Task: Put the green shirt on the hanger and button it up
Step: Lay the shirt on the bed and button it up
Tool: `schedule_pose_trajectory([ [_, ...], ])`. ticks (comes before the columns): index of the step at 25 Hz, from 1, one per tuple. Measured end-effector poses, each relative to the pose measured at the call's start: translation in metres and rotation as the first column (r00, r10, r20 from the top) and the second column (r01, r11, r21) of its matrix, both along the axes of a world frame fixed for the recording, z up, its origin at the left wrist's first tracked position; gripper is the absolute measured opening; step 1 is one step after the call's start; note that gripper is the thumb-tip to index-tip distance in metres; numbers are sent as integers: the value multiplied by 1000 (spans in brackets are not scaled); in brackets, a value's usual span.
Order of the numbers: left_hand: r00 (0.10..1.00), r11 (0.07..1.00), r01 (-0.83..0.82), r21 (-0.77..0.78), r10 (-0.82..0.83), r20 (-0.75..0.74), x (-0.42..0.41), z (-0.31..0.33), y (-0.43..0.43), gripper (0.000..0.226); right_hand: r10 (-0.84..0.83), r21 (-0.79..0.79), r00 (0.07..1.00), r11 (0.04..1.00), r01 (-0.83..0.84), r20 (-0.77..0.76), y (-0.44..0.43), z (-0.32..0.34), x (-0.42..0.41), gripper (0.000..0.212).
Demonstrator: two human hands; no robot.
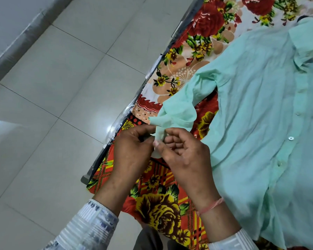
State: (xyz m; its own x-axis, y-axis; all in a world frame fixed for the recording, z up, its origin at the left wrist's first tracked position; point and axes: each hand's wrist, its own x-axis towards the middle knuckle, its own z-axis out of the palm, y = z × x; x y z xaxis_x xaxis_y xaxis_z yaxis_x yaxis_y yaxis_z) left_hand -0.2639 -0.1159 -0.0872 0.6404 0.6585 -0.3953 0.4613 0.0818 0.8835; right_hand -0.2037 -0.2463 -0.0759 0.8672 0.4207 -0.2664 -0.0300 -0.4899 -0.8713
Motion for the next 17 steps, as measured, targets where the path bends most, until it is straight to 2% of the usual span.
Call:
schedule_pose_trajectory([
  [2, 1000, 998, 7, -67, -7, 10, 0, -1, 0, 39, -130, 33, 985, 990, 134, -112, 0, -5, 2, 18],
  [4, 998, 985, 0, -171, 11, 65, 0, -2, -3, 32, -187, 92, 959, 973, 210, -211, 0, -7, 3, 12],
  [7, 986, 959, -40, -282, 83, 144, 1, -1, -10, 23, -180, 178, 938, 955, 239, -295, 1, -7, 1, 21],
  [11, 976, 924, -159, -348, 201, 86, 8, -6, -16, 14, -239, 128, 944, 954, 272, -228, 1, -17, -2, 25],
  [15, 965, 944, -173, -280, 220, 145, 12, -4, -18, 33, -385, 158, 896, 892, 423, -221, -6, -22, -1, 19],
  [17, 971, 970, -128, -208, 165, 173, 12, -2, -20, 40, -382, 146, 913, 904, 402, -146, -7, -20, -1, 15],
])
